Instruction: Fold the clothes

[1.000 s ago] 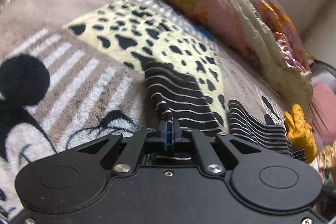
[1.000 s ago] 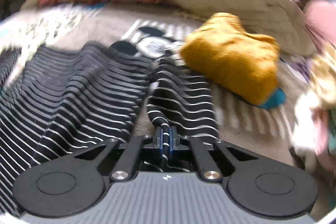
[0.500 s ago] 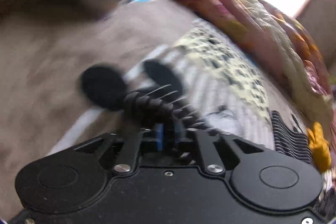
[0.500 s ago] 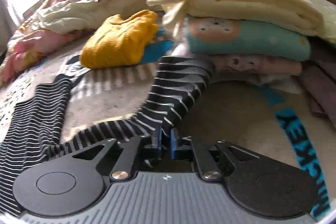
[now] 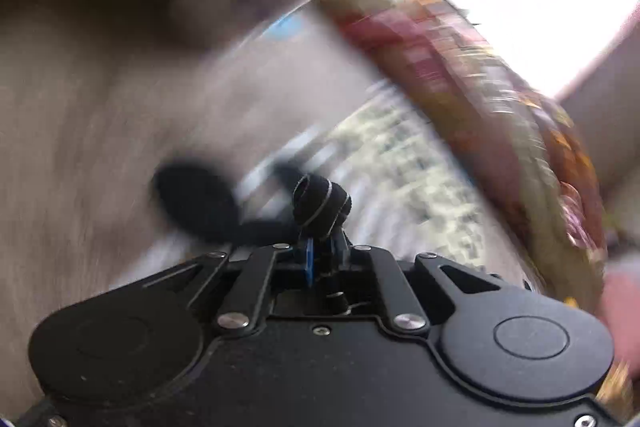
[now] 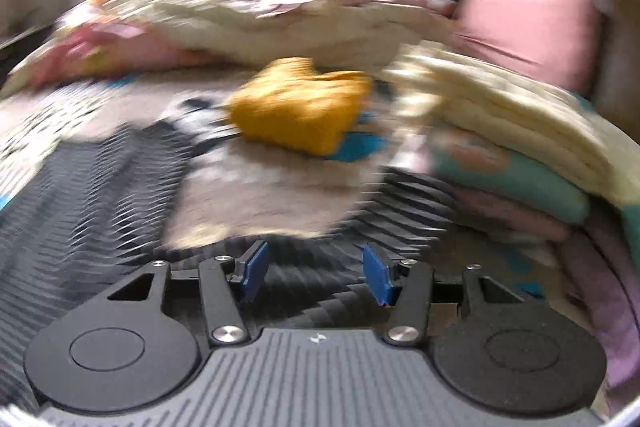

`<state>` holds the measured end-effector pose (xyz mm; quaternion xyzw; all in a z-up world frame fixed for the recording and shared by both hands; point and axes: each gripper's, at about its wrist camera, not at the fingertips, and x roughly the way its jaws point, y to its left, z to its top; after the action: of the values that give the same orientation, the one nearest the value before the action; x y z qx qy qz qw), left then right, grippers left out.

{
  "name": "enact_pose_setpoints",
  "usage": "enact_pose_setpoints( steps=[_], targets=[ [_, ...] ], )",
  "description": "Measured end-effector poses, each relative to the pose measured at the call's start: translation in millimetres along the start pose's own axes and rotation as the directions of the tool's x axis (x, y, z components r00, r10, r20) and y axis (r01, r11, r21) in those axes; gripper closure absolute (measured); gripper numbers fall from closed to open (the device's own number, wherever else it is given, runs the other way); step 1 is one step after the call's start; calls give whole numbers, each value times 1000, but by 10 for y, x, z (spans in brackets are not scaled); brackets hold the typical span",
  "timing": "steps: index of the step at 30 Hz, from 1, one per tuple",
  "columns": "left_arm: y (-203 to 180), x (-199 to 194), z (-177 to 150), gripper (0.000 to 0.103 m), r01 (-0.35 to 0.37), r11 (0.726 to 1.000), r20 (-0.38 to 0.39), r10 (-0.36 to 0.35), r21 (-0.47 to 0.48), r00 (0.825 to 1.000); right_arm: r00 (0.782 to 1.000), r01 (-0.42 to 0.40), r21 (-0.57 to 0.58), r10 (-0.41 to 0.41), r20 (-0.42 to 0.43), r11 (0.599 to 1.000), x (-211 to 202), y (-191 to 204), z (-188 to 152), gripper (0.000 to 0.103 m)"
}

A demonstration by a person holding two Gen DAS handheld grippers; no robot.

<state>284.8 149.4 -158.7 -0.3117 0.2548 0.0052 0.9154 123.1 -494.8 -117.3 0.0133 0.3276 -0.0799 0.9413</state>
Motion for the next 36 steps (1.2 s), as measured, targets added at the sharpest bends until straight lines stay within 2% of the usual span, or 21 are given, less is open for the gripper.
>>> enact_pose_setpoints(
  steps=[2,3,4,5,6,7,9,12,14,17,20,22,24,25,27,30,31,33,34,35,36],
  targets=[
    [-166,-76,122,96,16,996,48,-21,89,999,997,-83,-76,82,-10,994,-18,220,-26,50],
    [-192,-45,149,89,4,994,52,-10,111,999,994,-112,-123,111,-19,986,-19,340,-41,50],
    [-191,69,157,85,-38,991,6,38,127,999,990,-141,-170,138,-29,975,-20,460,-56,51],
    [-164,259,156,54,-110,983,-109,127,144,986,986,-165,-226,159,-42,960,-15,587,-86,51],
    [-131,376,134,53,-177,970,-190,208,167,959,982,-190,-292,181,-59,937,-10,728,-128,51],
    [-206,296,3,54,-130,963,-196,178,236,964,976,-219,-346,206,-75,912,-21,845,-166,51],
    [-357,135,-258,54,-33,929,-214,119,368,969,963,-268,-442,254,-93,856,-119,1054,-232,51],
    [-583,-105,-649,54,113,831,-256,36,545,966,950,-295,-617,291,-110,730,-305,1315,-419,50],
    [-734,-266,-910,54,207,735,-293,-13,645,956,945,-293,-723,304,-120,626,-432,1440,-579,49],
    [-960,-507,-1302,54,336,555,-358,-73,761,931,944,-260,-837,311,-114,482,-606,1609,-805,41],
    [-1187,-747,-1693,54,444,340,-432,-116,829,895,951,-190,-916,299,-82,354,-703,1744,-1015,36],
    [-1337,-908,-1954,54,501,183,-483,-133,846,865,956,-159,-938,284,-68,309,-679,1828,-1132,39],
    [-1486,-1063,-2214,56,542,23,-535,-139,840,834,957,-148,-948,283,-66,281,-632,1892,-1216,47],
    [-1519,-1059,-2317,57,543,-45,-544,-124,838,830,955,-141,-955,291,-61,262,-640,1922,-1260,50],
    [-1563,-1041,-2498,57,498,-197,-521,-88,844,849,950,-128,-966,307,-55,223,-700,1977,-1336,50],
    [-1515,-1060,-2698,59,417,-418,-470,-26,807,883,939,-162,-967,331,-89,198,-819,1993,-1406,46],
    [-1531,-1032,-2693,60,421,-422,-477,-30,803,878,939,-165,-968,330,-97,187,-847,1987,-1441,43],
    [-1564,-973,-2683,65,431,-429,-492,-37,794,870,956,-129,-972,285,-70,194,-775,1995,-1488,45],
    [-1609,-916,-2681,67,448,-419,-510,-41,790,859,956,-158,-955,282,-84,250,-717,1983,-1438,53],
    [-1640,-905,-2713,78,460,-420,-523,-43,783,851,954,-192,-931,283,-102,312,-657,1970,-1380,67],
    [-1670,-934,-2725,89,463,-418,-526,-43,782,850,951,-225,-901,285,-120,371,-597,1957,-1321,77]
  ],
)
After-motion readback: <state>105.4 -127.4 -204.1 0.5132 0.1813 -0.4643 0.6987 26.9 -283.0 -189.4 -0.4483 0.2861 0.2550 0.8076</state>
